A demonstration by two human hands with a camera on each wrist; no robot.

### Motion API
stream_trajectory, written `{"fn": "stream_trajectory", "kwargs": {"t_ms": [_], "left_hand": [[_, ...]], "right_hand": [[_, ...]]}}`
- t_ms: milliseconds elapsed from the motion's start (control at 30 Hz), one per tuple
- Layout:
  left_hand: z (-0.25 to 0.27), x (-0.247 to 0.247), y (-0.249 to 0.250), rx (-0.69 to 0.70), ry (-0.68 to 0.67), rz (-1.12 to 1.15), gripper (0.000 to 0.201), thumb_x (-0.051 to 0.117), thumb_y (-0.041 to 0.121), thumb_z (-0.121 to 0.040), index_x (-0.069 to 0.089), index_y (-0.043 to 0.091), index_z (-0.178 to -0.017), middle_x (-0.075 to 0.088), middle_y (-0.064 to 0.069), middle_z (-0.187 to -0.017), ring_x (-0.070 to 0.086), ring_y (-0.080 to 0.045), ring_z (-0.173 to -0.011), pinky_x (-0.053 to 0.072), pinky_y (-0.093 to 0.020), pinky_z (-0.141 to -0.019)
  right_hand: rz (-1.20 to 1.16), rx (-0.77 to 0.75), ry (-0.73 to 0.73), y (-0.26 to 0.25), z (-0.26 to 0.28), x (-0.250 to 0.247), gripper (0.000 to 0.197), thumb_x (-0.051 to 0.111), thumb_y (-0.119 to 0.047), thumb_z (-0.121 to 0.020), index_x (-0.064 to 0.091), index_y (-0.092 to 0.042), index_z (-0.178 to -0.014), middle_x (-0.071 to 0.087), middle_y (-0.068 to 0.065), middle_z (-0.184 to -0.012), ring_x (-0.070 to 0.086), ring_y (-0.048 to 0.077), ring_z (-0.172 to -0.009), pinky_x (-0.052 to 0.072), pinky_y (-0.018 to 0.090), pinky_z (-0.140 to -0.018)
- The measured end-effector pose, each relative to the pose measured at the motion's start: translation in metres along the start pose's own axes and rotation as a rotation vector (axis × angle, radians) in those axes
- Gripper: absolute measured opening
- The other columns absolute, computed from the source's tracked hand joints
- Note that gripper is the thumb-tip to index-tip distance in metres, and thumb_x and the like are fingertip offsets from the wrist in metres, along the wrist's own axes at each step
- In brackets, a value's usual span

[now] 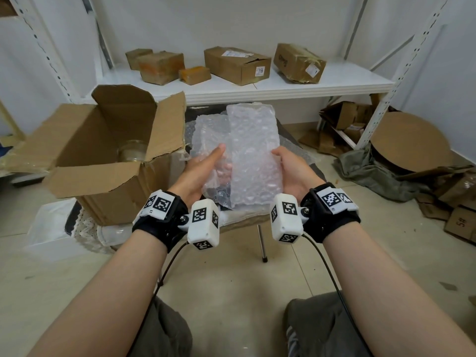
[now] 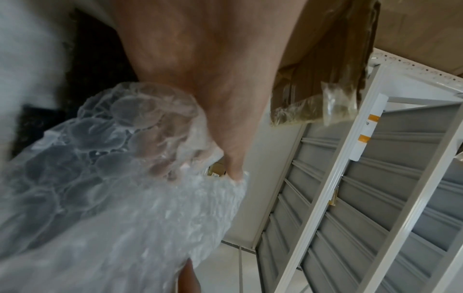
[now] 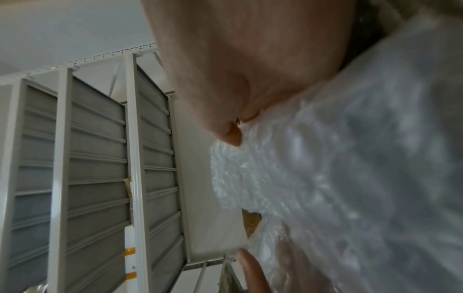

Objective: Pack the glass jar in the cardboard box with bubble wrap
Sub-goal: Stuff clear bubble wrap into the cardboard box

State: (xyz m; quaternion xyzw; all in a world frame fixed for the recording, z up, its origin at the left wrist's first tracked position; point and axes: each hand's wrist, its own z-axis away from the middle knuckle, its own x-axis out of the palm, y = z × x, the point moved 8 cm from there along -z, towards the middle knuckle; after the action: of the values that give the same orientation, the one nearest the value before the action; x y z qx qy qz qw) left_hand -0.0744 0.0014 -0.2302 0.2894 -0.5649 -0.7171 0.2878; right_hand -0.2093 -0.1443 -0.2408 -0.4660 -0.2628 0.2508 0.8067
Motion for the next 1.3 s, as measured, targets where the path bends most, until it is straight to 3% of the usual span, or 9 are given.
{"fn": "stream_trajectory", "kwargs": {"t_ms": [67,233,367,600,767,967,1067,1167,1300], "left_hand": [[0.002,0.004,-0.003,-0.004,-0.052,-0.024,0.061,0.068,0.063,-0.075,0.062,0.019,-0.118,0.065,0.010,-0.107,0.058,-0.008,-0.097,0.040,-0.027,-0.091],[-0.003,0.013,-0.012,-0.030,-0.172,0.082,0.084,0.092,0.037,-0.051,0.060,0.014,-0.126,0.070,-0.007,-0.120,0.070,-0.022,-0.105,0.050,-0.041,-0.099],[-0.008,0.012,-0.012,-0.045,-0.230,0.145,0.073,0.091,0.028,-0.058,0.063,0.014,-0.124,0.071,-0.007,-0.117,0.068,-0.026,-0.108,0.046,-0.046,-0.104],[-0.004,0.014,-0.008,-0.057,-0.265,0.277,0.071,0.086,0.015,-0.064,0.058,0.007,-0.129,0.069,-0.017,-0.119,0.067,-0.034,-0.108,0.051,-0.051,-0.095],[-0.003,0.014,-0.007,-0.055,-0.277,0.204,0.062,0.084,0.023,-0.070,0.061,0.006,-0.125,0.069,-0.017,-0.119,0.069,-0.031,-0.105,0.052,-0.043,-0.095],[-0.006,0.011,-0.006,-0.038,-0.204,0.061,0.083,0.080,0.068,-0.059,0.063,0.024,-0.126,0.063,-0.001,-0.132,0.056,-0.023,-0.125,0.038,-0.046,-0.109],[-0.002,0.012,-0.005,-0.041,-0.191,-0.038,0.079,0.078,0.067,-0.058,0.064,0.022,-0.121,0.064,0.003,-0.122,0.059,-0.014,-0.113,0.048,-0.032,-0.090],[-0.003,0.012,-0.014,-0.096,-0.179,-0.001,0.083,0.084,0.055,-0.060,0.059,0.016,-0.127,0.070,-0.005,-0.118,0.068,-0.023,-0.105,0.057,-0.037,-0.084],[-0.007,0.004,-0.016,-0.099,-0.140,0.032,0.071,0.084,0.025,-0.072,0.050,0.012,-0.132,0.072,-0.004,-0.115,0.072,-0.020,-0.098,0.057,-0.031,-0.067]], "right_hand": [[0.009,-0.056,-0.035,-0.004,0.003,0.008,0.034,0.053,-0.025,-0.099,0.060,-0.005,-0.126,0.072,0.017,-0.117,0.068,0.034,-0.110,0.051,0.052,-0.099],[0.061,-0.151,-0.090,-0.007,0.000,0.016,0.035,0.061,-0.019,-0.097,0.058,-0.003,-0.128,0.068,0.016,-0.122,0.067,0.029,-0.109,0.053,0.047,-0.100],[0.035,-0.147,-0.106,-0.006,0.000,0.016,0.050,0.069,-0.027,-0.092,0.053,-0.004,-0.133,0.068,0.015,-0.124,0.069,0.025,-0.105,0.056,0.043,-0.094],[-0.087,0.078,-0.425,0.003,0.022,0.034,0.051,0.054,-0.045,-0.096,0.057,-0.010,-0.134,0.067,0.017,-0.127,0.065,0.033,-0.118,0.058,0.044,-0.090],[-0.052,0.037,-0.280,0.003,0.009,0.023,0.049,0.068,-0.035,-0.091,0.061,-0.006,-0.129,0.070,0.018,-0.121,0.068,0.035,-0.111,0.059,0.045,-0.086],[-0.132,-0.093,-0.078,0.004,-0.007,0.005,0.044,0.078,-0.014,-0.083,0.063,-0.003,-0.123,0.075,0.018,-0.107,0.073,0.035,-0.097,0.056,0.056,-0.088],[-0.109,-0.144,-0.079,0.002,-0.008,0.007,0.051,0.080,-0.009,-0.080,0.061,-0.006,-0.126,0.073,0.017,-0.113,0.072,0.035,-0.100,0.056,0.057,-0.089],[-0.052,-0.172,-0.108,-0.001,-0.005,0.014,0.060,0.084,-0.014,-0.076,0.057,-0.007,-0.129,0.072,0.016,-0.115,0.073,0.033,-0.100,0.056,0.054,-0.091],[0.035,-0.102,-0.112,-0.002,0.000,0.017,0.072,0.079,-0.046,-0.068,0.059,-0.015,-0.130,0.073,0.010,-0.116,0.070,0.030,-0.106,0.052,0.048,-0.098]]}}
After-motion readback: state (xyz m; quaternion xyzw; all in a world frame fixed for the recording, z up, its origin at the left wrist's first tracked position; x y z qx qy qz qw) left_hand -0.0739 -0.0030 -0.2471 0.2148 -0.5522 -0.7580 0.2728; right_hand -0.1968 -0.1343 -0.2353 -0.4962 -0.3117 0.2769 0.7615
